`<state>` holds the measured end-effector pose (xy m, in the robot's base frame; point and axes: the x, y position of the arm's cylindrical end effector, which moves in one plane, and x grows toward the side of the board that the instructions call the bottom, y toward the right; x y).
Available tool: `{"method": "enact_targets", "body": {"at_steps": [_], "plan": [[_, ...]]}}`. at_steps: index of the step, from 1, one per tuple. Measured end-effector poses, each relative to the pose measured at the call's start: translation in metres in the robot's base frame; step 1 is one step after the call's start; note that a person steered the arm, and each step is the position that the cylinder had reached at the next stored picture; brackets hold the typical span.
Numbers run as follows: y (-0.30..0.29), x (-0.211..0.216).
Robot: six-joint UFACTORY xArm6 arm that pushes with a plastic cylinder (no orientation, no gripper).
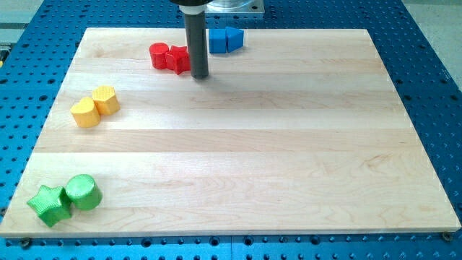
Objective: Move the red blocks to the top left of the board
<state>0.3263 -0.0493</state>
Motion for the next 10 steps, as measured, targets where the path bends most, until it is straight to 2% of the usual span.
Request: {"method": "enact_targets", "body": {"at_steps": [1,3,5,6,8,10], "plan": [[-0.011,-0.018],[-0.109,-0.066],[-0.132,-0.078],[-0.117,-0.063],[-0.072,0.0],[-0.07,0.014]]}}
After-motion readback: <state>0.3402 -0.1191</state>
